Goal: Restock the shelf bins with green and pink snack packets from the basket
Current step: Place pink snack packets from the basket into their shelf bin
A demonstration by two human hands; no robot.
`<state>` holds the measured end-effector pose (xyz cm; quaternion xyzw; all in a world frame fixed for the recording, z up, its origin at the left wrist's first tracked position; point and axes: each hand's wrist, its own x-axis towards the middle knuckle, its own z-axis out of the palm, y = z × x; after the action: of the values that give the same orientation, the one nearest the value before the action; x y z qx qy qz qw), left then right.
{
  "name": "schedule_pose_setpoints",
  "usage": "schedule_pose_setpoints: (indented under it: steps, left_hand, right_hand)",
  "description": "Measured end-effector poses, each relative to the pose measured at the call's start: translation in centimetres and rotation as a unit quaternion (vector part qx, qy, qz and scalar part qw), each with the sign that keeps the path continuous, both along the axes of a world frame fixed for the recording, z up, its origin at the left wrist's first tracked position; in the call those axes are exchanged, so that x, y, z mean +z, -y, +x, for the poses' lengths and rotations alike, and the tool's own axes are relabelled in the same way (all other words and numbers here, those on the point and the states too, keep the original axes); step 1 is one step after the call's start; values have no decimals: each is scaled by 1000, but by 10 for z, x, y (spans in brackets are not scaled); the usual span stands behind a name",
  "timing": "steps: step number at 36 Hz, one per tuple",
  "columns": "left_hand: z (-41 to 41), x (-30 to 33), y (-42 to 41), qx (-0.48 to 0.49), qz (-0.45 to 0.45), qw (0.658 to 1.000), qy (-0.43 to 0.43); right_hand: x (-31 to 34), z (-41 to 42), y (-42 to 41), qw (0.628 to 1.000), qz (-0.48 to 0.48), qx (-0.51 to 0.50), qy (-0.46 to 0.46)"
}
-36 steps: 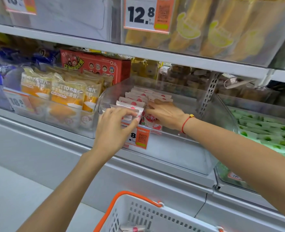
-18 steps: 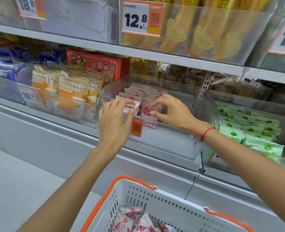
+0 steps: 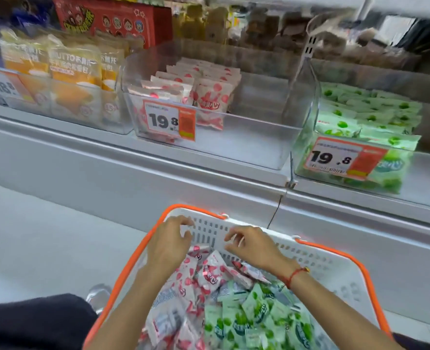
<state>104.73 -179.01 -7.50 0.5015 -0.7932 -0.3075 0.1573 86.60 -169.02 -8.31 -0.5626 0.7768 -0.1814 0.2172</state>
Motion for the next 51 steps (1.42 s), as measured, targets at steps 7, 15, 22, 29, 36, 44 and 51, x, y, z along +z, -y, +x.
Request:
schedule_pose_setpoints:
  steps: [7,15,22,29,36,44,51]
  left_hand:
    - [22,-95,-9,-107,84,969,208]
    - [13,-141,-24,-173,107,951,235]
    - [-1,-136,-15,-192,104,934,282]
    - [-18,-99,0,-235,147,926,258]
    - [-30,-20,13,-315,312,882,158]
    - [-24,88,40,-335,233,911,54]
    - [-11,174,48,-289,169,937,-102]
  right_hand:
    - [-92,13,-14,985,168,39,28]
    - [-142,41,-4,976,213,-32,22]
    - [-157,29,10,981,184,-48,24]
    - [-99,1,8,981,181,60,44]
    - [8,-16,5,974,161,129,98]
    - [111,-3,-4,983,12,15,185]
    - [174,8,1,924,-147,-131,327]
